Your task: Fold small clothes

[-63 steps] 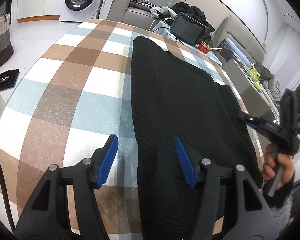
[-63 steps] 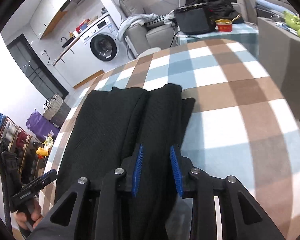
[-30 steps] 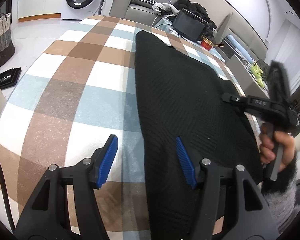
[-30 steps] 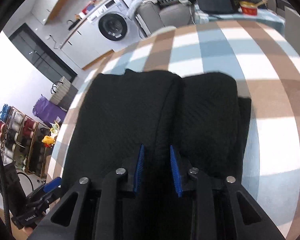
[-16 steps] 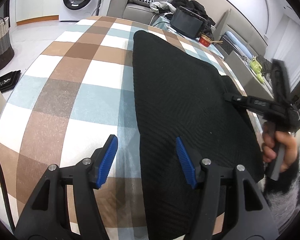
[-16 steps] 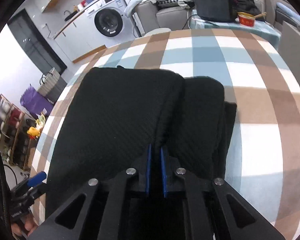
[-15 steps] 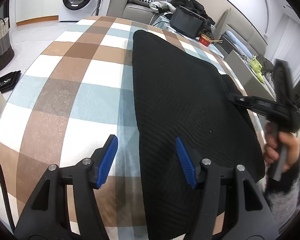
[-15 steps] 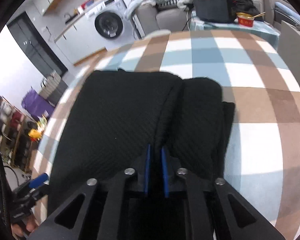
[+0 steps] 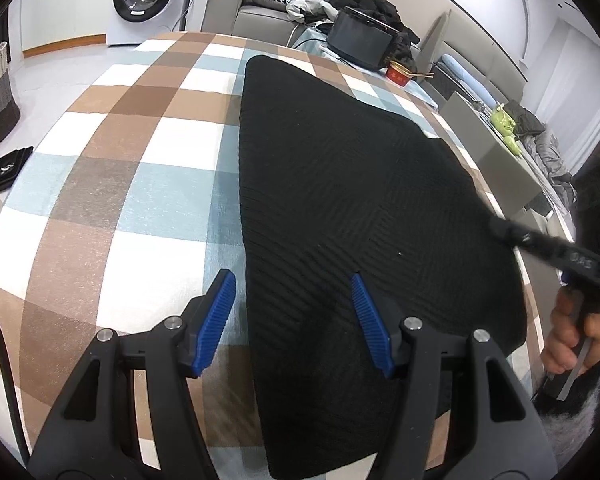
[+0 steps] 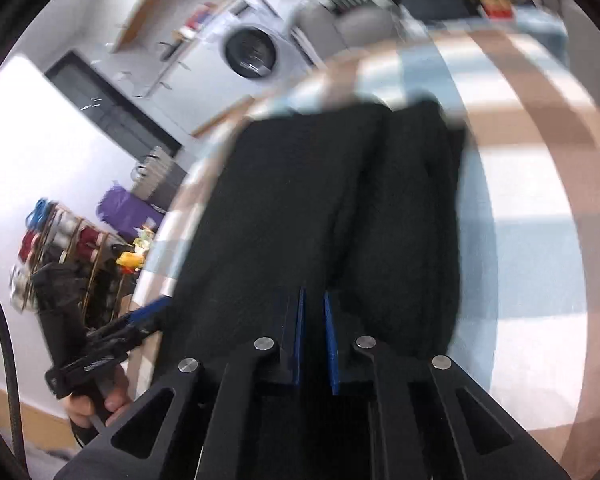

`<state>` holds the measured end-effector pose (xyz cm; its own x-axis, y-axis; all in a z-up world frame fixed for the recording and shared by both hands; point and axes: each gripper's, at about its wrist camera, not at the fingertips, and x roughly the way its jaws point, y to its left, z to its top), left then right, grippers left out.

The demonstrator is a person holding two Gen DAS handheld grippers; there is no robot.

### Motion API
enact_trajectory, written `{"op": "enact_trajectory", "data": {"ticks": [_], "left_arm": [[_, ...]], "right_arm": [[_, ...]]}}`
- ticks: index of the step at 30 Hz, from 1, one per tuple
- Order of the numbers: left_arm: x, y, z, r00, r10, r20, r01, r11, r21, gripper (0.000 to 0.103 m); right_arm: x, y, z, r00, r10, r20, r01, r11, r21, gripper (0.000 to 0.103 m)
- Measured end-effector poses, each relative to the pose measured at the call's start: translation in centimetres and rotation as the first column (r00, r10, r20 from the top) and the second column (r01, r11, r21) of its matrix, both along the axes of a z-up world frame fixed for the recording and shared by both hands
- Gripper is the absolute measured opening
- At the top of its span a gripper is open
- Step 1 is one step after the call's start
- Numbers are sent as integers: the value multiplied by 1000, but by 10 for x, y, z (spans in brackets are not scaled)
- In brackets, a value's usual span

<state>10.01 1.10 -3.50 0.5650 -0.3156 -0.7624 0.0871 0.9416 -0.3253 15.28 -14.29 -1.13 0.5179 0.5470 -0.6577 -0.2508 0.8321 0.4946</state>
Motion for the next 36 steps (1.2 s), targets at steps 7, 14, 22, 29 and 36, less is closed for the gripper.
{"op": "enact_trajectory", "data": {"ticks": [7, 14, 22, 29, 36], "left_arm": [[-5, 5, -4, 1000, 14, -15, -14, 1000, 9, 58], [-12, 8, -7, 999, 4, -34, -4, 1000, -2, 58], [-33, 0, -7, 1000, -21, -23, 21, 999, 27, 58], [-49, 0, -7, 1000, -7, 2, 7, 999, 37, 58], [-68, -5, -10, 999, -31, 12, 30, 999, 32, 58]], "right_arm": [[5, -11, -31, 990, -77, -120, 71, 996, -49, 15], [-31, -23, -28, 988, 15, -151, -4, 997, 72, 25], [-44, 3, -12, 993, 100, -56, -104, 991, -89, 8], [-47, -19, -22, 998, -52, -41, 41, 974, -225, 8], [-82, -45, -20, 999, -46, -18, 45, 999, -7, 23]]}}
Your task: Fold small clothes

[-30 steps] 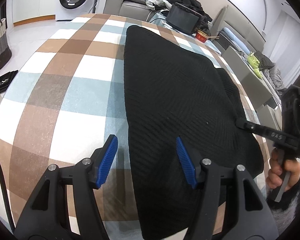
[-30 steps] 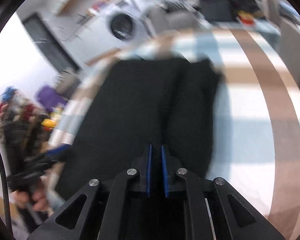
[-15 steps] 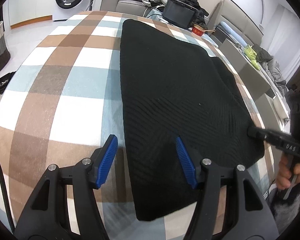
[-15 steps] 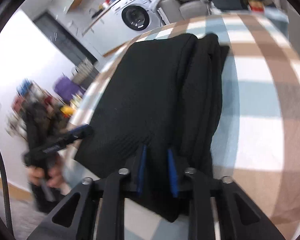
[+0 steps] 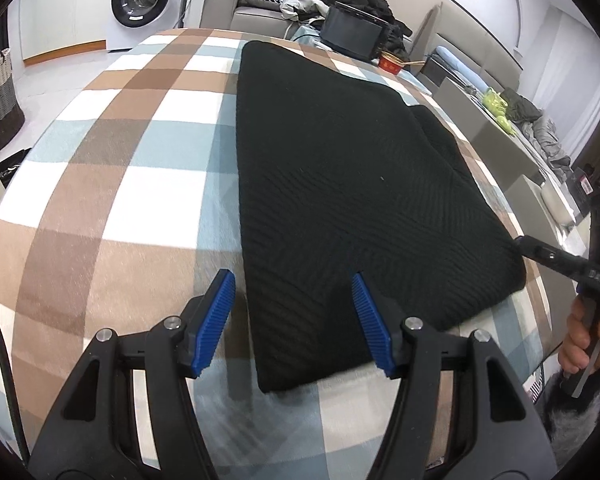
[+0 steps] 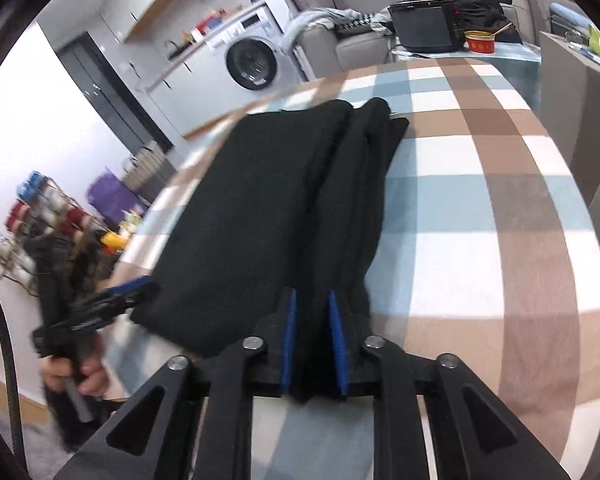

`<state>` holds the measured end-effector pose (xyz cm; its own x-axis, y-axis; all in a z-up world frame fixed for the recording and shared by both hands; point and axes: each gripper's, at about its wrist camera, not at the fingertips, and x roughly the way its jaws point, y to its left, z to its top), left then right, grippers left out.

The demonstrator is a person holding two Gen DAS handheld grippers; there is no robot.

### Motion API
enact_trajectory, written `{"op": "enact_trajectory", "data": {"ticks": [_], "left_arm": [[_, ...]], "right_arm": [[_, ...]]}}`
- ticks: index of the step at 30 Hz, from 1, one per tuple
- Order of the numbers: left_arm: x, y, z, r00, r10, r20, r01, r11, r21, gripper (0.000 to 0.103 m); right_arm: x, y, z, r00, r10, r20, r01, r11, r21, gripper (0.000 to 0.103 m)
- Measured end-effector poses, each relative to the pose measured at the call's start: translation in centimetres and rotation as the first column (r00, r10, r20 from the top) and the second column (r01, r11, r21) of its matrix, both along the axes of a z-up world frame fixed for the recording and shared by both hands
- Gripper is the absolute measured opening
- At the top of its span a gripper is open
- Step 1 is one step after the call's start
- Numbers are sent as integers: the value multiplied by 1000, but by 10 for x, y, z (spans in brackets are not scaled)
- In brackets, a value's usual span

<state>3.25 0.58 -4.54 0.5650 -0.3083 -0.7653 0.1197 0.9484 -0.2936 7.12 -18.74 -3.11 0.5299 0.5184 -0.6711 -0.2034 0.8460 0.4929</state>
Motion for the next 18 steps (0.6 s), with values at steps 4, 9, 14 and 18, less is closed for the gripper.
{"op": "enact_trajectory", "data": {"ticks": [4, 9, 14, 18], "left_arm": [[-7, -6, -5, 1000, -31, 0, 31, 999, 15, 59], [-14, -11, -5, 998, -54, 13, 53, 997, 53, 59], [-19, -5, -5, 999, -45, 10, 45, 998, 38, 60], [-20, -3, -4, 999, -52, 14, 51, 998, 38, 61]], "right_arm": [[-11, 7, 0, 998, 50, 29, -51, 998, 38, 32], [-11, 33, -11, 998, 58, 34, -53, 992, -117, 14], [-24, 35, 2, 994, 75, 80, -63, 987, -145, 10], [-16, 31, -10, 999, 31, 14, -28, 980, -199, 15]]}}
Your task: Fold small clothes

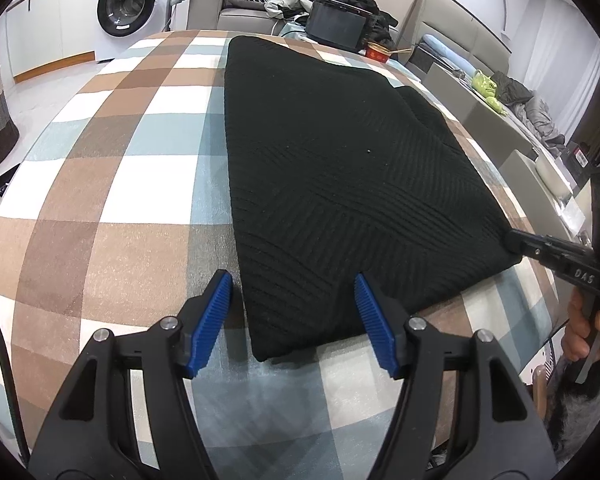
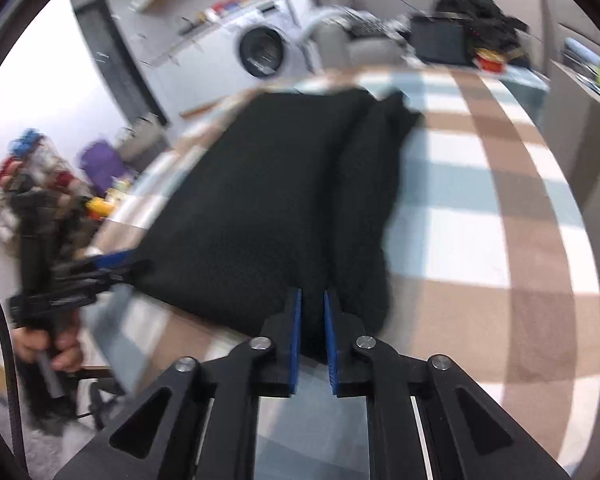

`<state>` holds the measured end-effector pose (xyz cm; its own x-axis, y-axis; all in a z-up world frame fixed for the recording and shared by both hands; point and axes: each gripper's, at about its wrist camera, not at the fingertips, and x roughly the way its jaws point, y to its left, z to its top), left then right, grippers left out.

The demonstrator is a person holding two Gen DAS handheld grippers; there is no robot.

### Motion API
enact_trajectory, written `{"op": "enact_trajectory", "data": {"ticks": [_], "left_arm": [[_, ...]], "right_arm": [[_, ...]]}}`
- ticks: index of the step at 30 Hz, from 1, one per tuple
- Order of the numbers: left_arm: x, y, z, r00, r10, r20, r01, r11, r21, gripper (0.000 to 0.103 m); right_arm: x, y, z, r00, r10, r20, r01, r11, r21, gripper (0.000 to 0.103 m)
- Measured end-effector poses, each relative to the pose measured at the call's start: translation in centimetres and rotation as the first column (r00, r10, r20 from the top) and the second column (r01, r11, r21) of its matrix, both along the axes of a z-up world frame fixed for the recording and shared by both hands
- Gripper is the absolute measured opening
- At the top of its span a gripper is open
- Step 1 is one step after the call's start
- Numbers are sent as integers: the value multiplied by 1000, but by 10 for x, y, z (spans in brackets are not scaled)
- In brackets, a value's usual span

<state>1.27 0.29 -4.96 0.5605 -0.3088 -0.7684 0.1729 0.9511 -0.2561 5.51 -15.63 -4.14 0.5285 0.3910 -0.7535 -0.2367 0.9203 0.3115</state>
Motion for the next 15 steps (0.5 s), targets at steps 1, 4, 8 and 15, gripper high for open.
{"op": "enact_trajectory", "data": {"ticks": [1, 4, 8, 15], "left_arm": [[1, 1, 0, 1000, 2, 0, -2, 1000, -6, 61], [8, 3, 0, 1000, 13, -1, -13, 999, -39, 61], [19, 1, -1, 1000, 8, 7, -8, 998, -57, 48], [37, 0, 0, 999, 17, 31, -16, 1000, -23, 23]], "right_arm": [[-2, -3, 4, 1000, -10, 20, 10, 1000, 22, 24], [4, -16, 10, 996, -65, 65, 60, 995, 86, 66], [27, -19, 0, 995, -96, -2, 95, 984, 148, 66], [47, 10, -13, 999, -52, 3, 52, 997, 52, 39]]}}
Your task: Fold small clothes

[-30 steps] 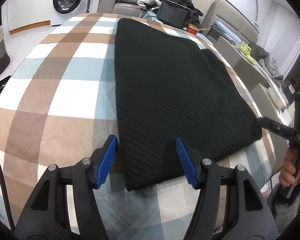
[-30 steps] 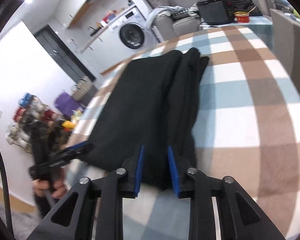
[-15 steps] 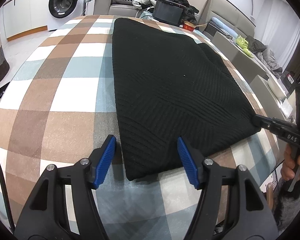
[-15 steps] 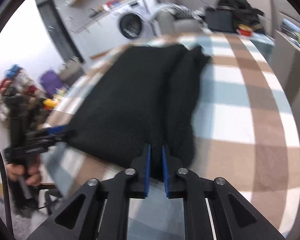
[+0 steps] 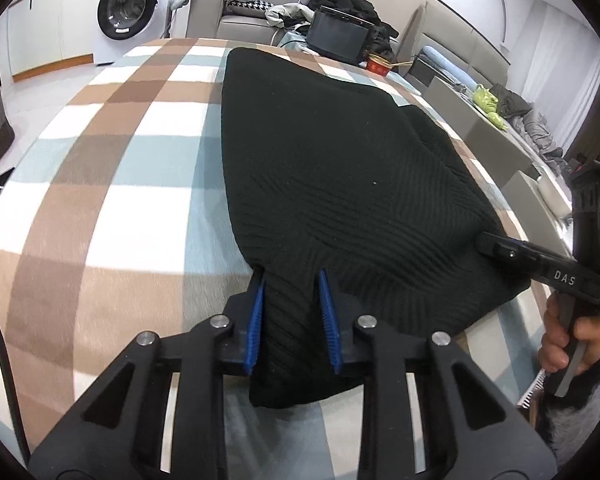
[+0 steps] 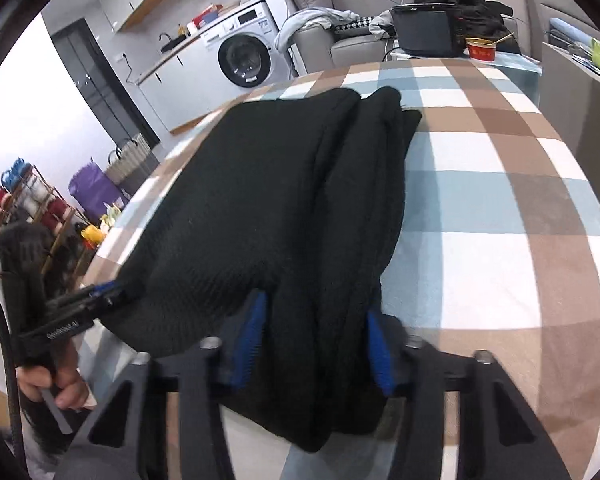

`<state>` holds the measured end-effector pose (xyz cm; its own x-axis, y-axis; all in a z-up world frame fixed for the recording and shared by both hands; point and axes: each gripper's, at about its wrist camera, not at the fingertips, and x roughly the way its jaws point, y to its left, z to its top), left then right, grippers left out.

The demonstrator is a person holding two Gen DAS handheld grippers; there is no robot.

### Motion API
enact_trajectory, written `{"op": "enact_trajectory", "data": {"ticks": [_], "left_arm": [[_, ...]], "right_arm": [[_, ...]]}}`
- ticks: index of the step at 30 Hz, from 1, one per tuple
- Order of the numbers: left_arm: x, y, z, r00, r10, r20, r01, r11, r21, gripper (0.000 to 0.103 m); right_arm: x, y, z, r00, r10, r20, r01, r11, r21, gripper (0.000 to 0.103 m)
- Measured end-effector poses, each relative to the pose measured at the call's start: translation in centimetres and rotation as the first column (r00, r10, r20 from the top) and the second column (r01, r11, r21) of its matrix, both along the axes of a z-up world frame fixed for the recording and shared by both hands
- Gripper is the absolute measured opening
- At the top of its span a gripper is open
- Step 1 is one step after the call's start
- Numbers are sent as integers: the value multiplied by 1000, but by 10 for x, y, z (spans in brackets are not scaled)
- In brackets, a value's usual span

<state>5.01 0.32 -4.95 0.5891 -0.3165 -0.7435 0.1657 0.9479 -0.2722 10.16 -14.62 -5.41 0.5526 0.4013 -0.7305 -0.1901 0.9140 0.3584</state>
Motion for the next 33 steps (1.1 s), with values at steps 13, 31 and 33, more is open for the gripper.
{"op": "enact_trajectory", "data": {"ticks": [13, 31, 33], "left_arm": [[73, 8, 6, 997, 62, 44, -65, 995, 70, 25], [4, 6, 46, 932, 86, 352, -136, 984, 119, 102], [2, 8, 47, 926, 98, 365, -147, 983, 110, 102]], "right_arm": [[57, 18, 1, 999, -32, 27, 34, 998, -52, 42], [-15, 21, 53, 940, 8, 341, 39, 991, -131, 103], [-19, 24, 54, 931, 15, 364, 37, 990, -136, 103]]}}
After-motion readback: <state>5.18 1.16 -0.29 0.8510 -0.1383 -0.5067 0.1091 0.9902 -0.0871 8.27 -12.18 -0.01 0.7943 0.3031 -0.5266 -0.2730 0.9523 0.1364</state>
